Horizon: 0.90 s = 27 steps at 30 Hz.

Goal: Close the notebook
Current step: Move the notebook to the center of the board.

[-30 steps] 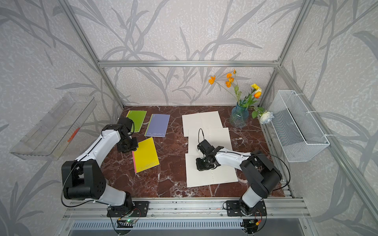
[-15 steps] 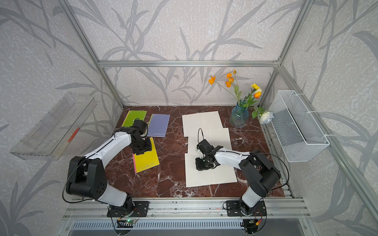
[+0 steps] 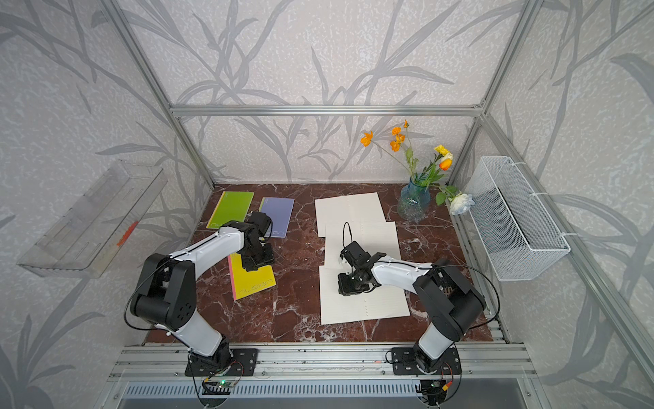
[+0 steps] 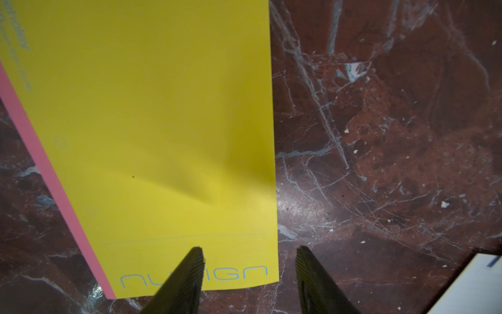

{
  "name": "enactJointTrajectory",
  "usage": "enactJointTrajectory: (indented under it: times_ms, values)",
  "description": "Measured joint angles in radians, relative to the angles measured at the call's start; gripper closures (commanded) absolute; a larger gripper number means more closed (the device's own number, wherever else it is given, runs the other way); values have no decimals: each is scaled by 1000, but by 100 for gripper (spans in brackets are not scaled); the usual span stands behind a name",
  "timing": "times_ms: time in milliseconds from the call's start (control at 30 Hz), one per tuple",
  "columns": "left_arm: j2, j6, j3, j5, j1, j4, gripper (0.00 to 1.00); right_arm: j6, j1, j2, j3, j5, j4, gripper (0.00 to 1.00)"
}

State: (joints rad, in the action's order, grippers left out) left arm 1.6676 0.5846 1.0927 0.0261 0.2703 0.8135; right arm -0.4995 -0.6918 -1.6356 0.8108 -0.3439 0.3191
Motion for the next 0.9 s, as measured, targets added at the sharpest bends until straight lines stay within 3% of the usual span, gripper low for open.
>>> enactJointTrajectory:
  times_ms: [900]
  values:
    - [148, -34, 100, -150, 30, 121, 44, 18, 40, 1, -28, -71, -37, 78]
